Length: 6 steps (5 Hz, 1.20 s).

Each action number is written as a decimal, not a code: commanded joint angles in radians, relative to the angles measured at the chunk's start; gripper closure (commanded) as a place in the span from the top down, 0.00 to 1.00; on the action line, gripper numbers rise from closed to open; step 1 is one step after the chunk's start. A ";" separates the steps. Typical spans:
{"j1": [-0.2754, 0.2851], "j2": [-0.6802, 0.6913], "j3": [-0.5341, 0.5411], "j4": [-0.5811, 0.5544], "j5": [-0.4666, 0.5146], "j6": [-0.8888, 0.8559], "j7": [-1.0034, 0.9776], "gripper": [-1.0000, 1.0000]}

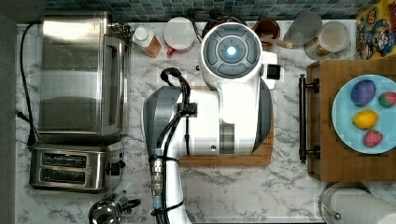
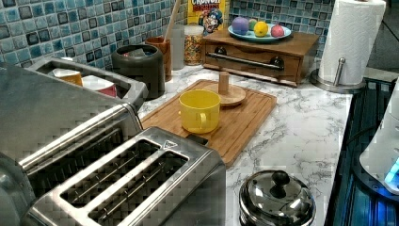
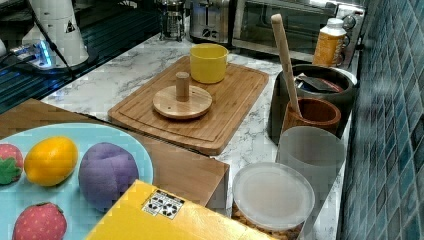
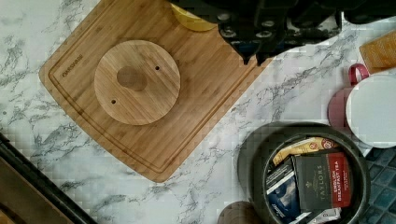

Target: Open the lid of the tea container.

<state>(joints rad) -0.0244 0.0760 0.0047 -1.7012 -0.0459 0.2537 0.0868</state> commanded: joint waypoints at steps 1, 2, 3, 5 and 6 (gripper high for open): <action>-0.004 0.001 -0.002 0.000 0.000 0.002 0.014 0.00; -0.015 0.021 -0.009 -0.049 0.001 -0.011 -0.023 0.00; -0.026 -0.015 -0.026 -0.156 -0.012 0.050 -0.004 0.00; -0.061 -0.065 -0.056 -0.313 0.006 0.127 -0.005 1.00; -0.062 -0.078 -0.080 -0.357 0.003 0.153 -0.019 1.00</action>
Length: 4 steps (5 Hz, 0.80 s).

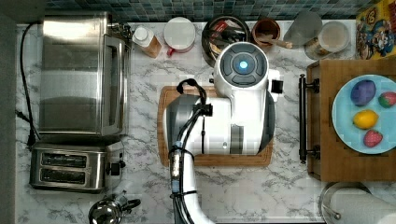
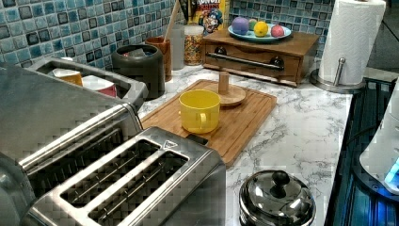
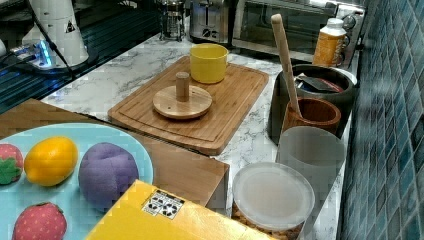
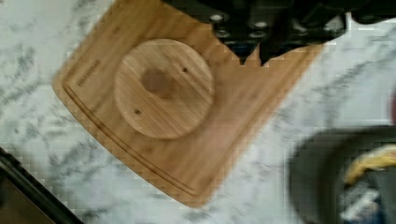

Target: Open the lid of the tea container.

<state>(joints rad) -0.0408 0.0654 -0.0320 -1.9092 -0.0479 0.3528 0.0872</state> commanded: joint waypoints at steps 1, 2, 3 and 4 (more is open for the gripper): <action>-0.049 -0.092 -0.059 -0.208 0.011 0.109 -0.016 1.00; -0.053 -0.132 -0.064 -0.298 -0.002 0.206 -0.018 1.00; -0.072 -0.145 -0.057 -0.360 -0.006 0.259 -0.008 1.00; -0.085 -0.150 -0.053 -0.422 -0.007 0.348 -0.002 1.00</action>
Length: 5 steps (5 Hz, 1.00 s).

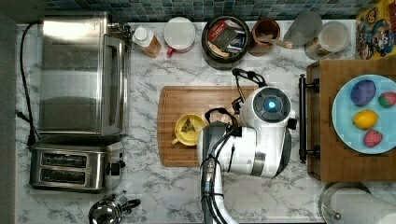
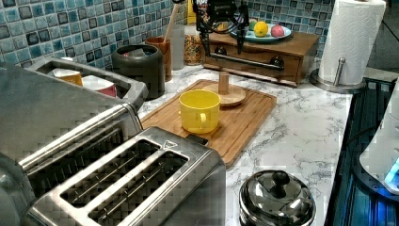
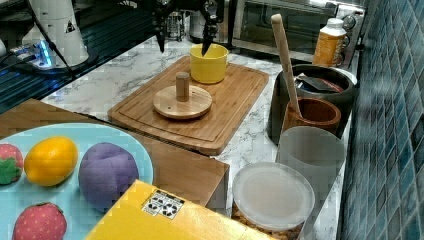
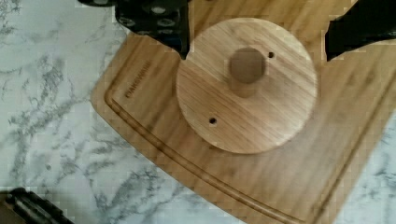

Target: Open the lid of the tea container.

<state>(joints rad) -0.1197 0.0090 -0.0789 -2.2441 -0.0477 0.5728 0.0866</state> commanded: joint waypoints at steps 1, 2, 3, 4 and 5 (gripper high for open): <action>-0.009 -0.071 -0.007 -0.116 -0.016 0.201 0.028 1.00; 0.027 -0.037 -0.038 -0.104 -0.039 0.225 0.063 1.00; -0.007 -0.001 -0.006 -0.080 -0.024 0.206 0.060 1.00; -0.001 0.038 -0.006 -0.050 -0.016 0.196 0.058 1.00; 0.001 0.068 -0.001 -0.031 -0.014 0.211 0.054 1.00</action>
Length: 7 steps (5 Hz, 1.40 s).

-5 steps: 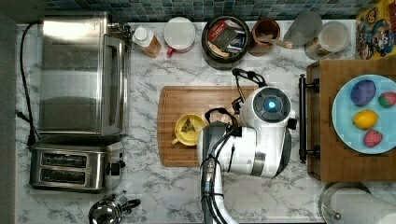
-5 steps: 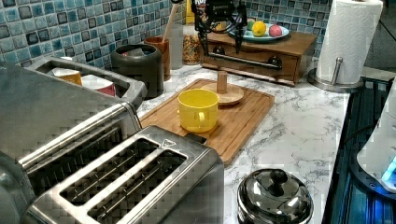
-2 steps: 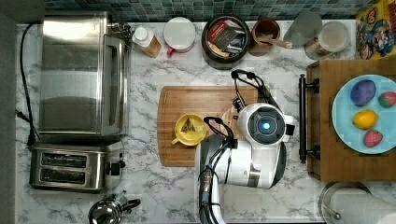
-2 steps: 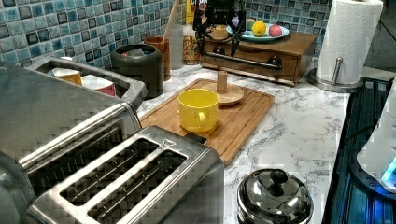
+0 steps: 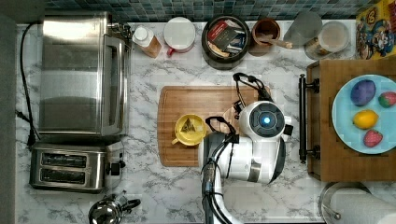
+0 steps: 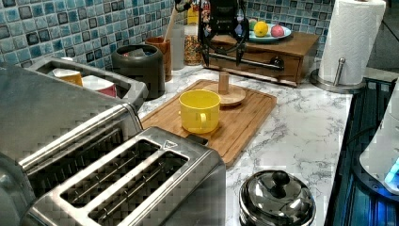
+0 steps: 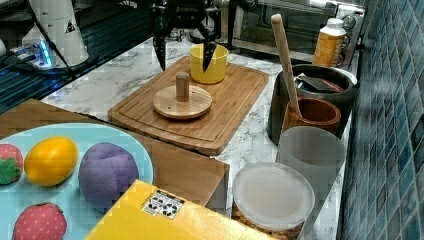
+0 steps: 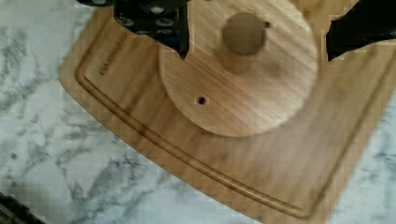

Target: Open the lid of the tea container.

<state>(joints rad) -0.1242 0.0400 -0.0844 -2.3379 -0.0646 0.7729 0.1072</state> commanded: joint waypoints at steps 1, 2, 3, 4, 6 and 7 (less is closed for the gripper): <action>0.008 0.062 0.011 0.074 0.004 0.046 0.026 1.00; 0.012 0.091 0.012 0.096 0.006 0.045 0.025 1.00; 0.009 0.118 0.013 0.116 0.019 0.048 0.019 1.00; 0.012 0.150 0.014 0.136 0.028 0.044 0.014 1.00; 0.006 0.169 0.021 0.149 0.006 0.044 0.043 1.00; 0.008 0.172 0.014 0.162 -0.002 0.033 0.052 0.06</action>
<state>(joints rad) -0.1174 0.2159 -0.0671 -2.3008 -0.0651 0.8267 0.1072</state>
